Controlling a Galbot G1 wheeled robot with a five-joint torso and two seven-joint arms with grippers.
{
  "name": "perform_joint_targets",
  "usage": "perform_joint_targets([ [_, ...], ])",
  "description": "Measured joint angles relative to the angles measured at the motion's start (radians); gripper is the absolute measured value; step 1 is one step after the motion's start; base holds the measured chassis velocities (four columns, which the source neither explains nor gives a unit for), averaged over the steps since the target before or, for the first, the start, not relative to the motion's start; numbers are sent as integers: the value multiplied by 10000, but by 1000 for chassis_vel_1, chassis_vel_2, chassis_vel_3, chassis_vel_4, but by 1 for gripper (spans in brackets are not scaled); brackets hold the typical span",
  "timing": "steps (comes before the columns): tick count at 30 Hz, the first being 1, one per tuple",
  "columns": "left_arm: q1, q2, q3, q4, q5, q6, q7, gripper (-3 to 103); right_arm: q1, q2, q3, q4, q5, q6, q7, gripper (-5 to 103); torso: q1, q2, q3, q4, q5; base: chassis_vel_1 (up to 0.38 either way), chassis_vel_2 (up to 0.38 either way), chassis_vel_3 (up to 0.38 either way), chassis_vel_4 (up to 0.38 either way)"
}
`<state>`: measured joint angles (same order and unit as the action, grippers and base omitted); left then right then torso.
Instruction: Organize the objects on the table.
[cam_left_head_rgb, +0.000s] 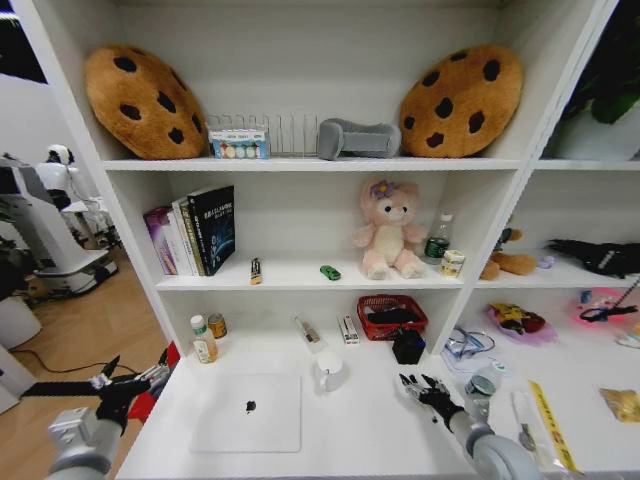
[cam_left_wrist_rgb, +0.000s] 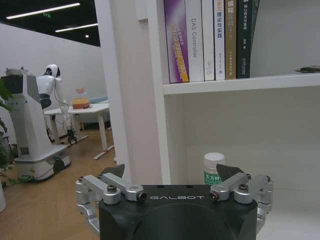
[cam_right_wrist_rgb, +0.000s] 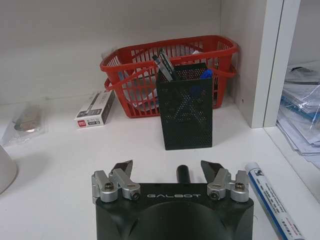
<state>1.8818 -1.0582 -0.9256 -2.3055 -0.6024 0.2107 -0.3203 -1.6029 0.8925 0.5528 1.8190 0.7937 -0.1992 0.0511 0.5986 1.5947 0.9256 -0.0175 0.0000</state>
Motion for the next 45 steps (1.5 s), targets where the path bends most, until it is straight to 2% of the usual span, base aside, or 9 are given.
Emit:
perform_joint_targets([
  [15, 8, -52, 75, 78, 84, -4, -4, 100, 562, -82, -458, -599, 1, 63, 3, 77, 0, 0, 0, 1, 0, 0, 0, 0, 0],
  [24, 37, -39, 23, 65, 70, -13, -18, 100, 864, -104, -736, -855, -1, 40, 9, 68, 0, 0, -1, 1, 0, 0, 0, 0, 0],
  [33, 12, -20, 3, 64, 21, -13, -45, 100, 700, -18, -720, -872, -93, 78, 7, 65, -1, 0, -1, 0, -3, 0, 0, 0, 0],
  [37, 33, -49, 26, 57, 46, -13, -45, 100, 742, -11, -720, -924, -112, 90, 8, 51, -2, 1, -1, 0, -2, 0, 0, 0, 0],
  [38, 33, -49, 26, 57, 46, -13, -45, 100, 742, -11, -720, -924, -112, 90, 8, 51, -2, 1, -1, 0, -2, 0, 0, 0, 0],
  [40, 42, -50, 25, 40, 49, -13, -46, 100, 783, -32, -721, -962, -88, 89, 11, 41, -2, 0, -1, 1, 0, 0, 0, 0, 0],
  [41, 42, -50, 25, 40, 49, -13, -46, 100, 783, -32, -721, -962, -88, 89, 11, 41, -2, 0, -1, 1, 0, 0, 0, 0, 0],
  [44, 51, -51, 16, 36, 51, -14, -47, 100, 805, -78, -719, -990, -68, 89, 6, 24, -2, 0, -1, 1, 1, 0, 0, 0, 0],
  [45, 51, -51, 16, 36, 51, -14, -47, 100, 805, -78, -719, -990, -68, 89, 6, 24, -2, 0, -1, 1, 1, 0, 0, 0, 0],
])
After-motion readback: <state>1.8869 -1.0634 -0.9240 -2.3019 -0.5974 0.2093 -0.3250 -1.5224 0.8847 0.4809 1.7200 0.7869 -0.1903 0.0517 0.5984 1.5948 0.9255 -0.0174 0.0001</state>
